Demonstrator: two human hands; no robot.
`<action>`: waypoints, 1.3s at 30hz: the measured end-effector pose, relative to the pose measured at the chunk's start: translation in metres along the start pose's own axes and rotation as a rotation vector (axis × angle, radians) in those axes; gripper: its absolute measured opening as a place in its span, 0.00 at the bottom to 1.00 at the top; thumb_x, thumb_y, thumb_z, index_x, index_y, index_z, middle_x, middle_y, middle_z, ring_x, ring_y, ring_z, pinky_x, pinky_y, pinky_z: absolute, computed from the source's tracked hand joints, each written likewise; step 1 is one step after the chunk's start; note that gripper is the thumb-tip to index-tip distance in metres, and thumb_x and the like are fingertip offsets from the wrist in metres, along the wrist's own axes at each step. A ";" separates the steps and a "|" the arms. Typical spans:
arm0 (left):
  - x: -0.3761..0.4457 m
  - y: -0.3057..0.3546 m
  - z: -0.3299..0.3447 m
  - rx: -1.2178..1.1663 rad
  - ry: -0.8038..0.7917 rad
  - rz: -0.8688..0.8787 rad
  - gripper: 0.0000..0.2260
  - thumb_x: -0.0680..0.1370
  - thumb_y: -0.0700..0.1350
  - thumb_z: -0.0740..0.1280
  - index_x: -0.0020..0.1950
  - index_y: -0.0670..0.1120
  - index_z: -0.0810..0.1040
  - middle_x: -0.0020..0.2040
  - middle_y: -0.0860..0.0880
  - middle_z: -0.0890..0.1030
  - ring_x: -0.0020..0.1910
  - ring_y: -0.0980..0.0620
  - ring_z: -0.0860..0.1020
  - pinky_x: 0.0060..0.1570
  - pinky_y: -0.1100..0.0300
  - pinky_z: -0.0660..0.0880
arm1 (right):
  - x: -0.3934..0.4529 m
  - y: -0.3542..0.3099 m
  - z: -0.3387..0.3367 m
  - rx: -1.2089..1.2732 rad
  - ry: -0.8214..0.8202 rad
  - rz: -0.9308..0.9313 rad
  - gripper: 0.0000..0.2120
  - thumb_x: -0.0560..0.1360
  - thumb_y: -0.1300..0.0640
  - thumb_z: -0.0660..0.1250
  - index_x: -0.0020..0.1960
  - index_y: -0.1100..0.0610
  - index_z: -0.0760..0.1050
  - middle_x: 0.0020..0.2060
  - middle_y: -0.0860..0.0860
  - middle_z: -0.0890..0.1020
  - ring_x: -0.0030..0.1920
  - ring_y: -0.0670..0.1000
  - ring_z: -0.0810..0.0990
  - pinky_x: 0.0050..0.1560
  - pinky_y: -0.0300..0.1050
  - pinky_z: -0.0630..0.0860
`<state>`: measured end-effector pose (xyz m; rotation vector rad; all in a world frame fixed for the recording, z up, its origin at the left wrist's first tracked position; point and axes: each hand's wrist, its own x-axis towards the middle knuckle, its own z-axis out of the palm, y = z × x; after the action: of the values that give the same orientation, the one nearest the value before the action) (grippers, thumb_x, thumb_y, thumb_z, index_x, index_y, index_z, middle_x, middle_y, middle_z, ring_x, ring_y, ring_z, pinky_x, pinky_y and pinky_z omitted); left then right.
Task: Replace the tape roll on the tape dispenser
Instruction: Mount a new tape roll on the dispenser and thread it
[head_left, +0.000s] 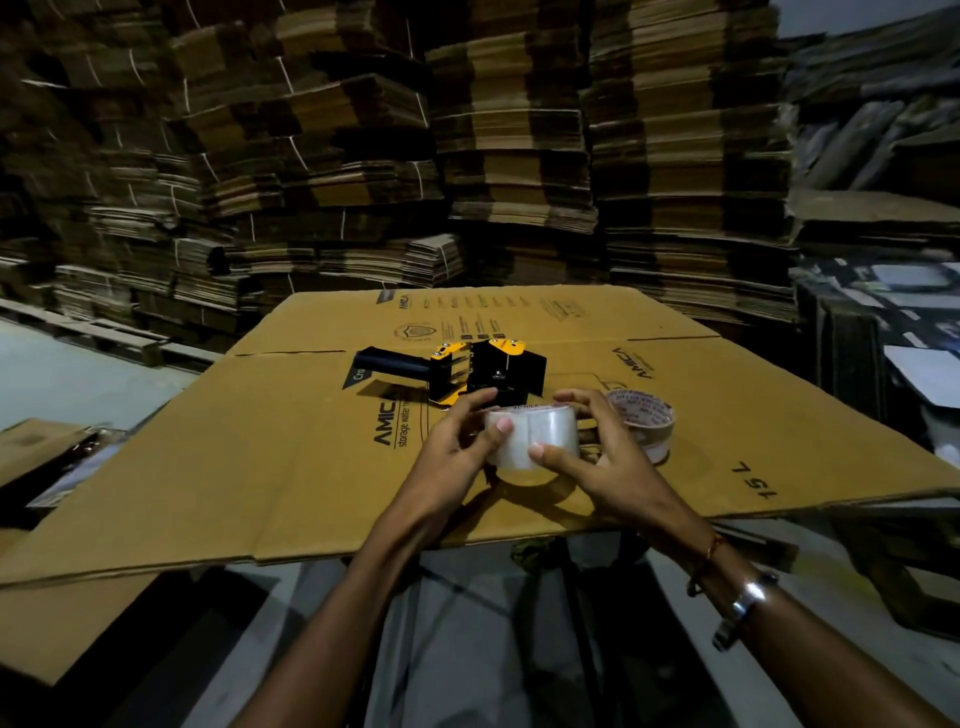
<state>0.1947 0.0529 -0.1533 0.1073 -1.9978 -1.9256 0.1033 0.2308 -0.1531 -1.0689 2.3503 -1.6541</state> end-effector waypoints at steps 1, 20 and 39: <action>0.001 -0.001 -0.002 -0.018 0.004 -0.005 0.20 0.80 0.49 0.66 0.72 0.51 0.71 0.66 0.49 0.75 0.62 0.48 0.77 0.58 0.48 0.81 | 0.000 0.000 -0.003 0.034 -0.023 0.022 0.28 0.72 0.45 0.76 0.69 0.43 0.69 0.67 0.48 0.70 0.62 0.50 0.76 0.51 0.48 0.84; 0.003 -0.008 -0.006 0.024 -0.020 -0.003 0.41 0.70 0.58 0.73 0.79 0.51 0.60 0.69 0.46 0.73 0.61 0.46 0.79 0.45 0.55 0.79 | 0.008 -0.003 0.019 0.052 0.137 -0.040 0.07 0.78 0.53 0.68 0.55 0.52 0.76 0.52 0.53 0.75 0.50 0.54 0.81 0.39 0.48 0.84; -0.003 -0.005 0.003 0.168 0.152 0.101 0.16 0.83 0.54 0.62 0.70 0.54 0.73 0.60 0.52 0.79 0.57 0.52 0.79 0.51 0.56 0.81 | 0.018 0.007 0.026 0.282 0.158 0.006 0.06 0.81 0.57 0.66 0.53 0.52 0.81 0.61 0.58 0.72 0.60 0.61 0.80 0.42 0.60 0.86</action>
<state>0.1959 0.0565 -0.1587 0.1868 -2.0194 -1.6356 0.0977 0.2012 -0.1643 -0.9076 2.1133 -2.0594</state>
